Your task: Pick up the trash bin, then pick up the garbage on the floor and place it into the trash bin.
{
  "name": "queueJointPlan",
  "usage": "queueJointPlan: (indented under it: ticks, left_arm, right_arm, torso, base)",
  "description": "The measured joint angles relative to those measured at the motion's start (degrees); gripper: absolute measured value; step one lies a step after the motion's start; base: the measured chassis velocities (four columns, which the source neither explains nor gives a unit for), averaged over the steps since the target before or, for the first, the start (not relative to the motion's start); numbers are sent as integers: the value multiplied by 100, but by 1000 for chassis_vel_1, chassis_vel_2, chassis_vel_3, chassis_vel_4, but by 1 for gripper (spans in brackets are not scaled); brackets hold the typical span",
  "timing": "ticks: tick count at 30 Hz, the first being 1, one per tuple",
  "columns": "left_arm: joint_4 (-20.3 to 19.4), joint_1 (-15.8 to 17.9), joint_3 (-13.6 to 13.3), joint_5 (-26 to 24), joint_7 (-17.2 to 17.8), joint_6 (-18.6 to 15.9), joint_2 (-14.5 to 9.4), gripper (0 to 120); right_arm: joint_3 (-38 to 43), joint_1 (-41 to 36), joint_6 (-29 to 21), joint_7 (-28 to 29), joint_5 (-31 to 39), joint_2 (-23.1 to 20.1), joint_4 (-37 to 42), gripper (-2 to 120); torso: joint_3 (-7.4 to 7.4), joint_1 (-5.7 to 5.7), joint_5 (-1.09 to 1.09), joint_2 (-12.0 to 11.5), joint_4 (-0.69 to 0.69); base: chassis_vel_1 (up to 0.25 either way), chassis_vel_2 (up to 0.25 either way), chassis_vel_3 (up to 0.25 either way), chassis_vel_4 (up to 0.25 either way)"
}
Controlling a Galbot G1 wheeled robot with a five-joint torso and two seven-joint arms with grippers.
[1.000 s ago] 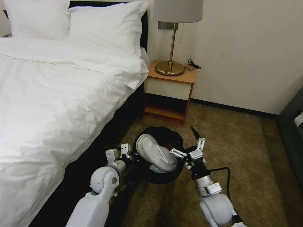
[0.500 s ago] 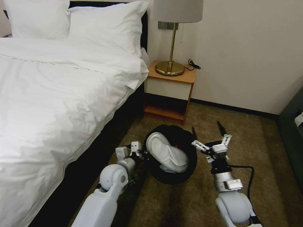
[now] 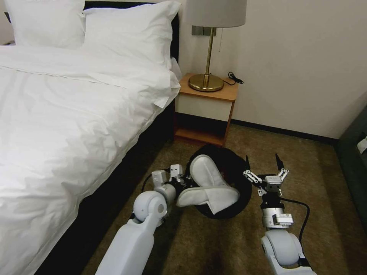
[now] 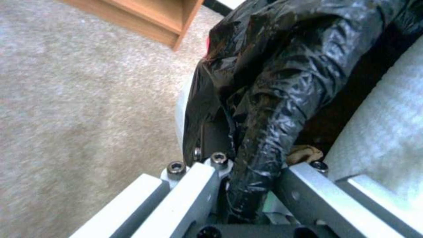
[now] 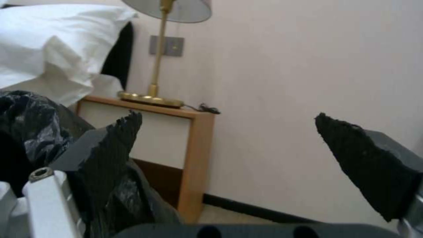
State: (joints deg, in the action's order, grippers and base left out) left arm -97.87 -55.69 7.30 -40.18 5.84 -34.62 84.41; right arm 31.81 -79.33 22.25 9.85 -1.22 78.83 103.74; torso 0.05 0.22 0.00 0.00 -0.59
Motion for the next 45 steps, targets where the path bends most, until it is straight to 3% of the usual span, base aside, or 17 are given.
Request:
queueJointPlan:
  ticks: [5,14,25,36,45]
  left_arm:
    - [105,168,-78,-50,23,1,114,0]
    - [81,97,-63,-57,27,2,100,0]
    - [-29,-172,89,8,21,4,-72,0]
    - [56,-273,138,188,12,-10,-37,0]
    - [58,-275,227,219,11,-15,-67,0]
  right_arm:
    - [210,55,1,23,-27,189,-133,100]
    - [206,72,9,24,-46,283,-165,100]
    - [-55,141,-60,-63,-25,52,15,100]
    - [-473,235,-147,-256,-48,-42,539,100]
    - [-324,278,-182,-305,76,-166,761,100]
  torso:
    - [0,0,0,0,0]
    - [0,0,0,0,0]
    - [-1,0,0,0,0]
    - [-1,0,0,0,1]
    - [-1,0,0,0,1]
  base:
    - [0,0,0,0]
    - [0,0,0,0]
    - [0,0,0,0]
    - [0,0,0,0]
    - [0,0,0,0]
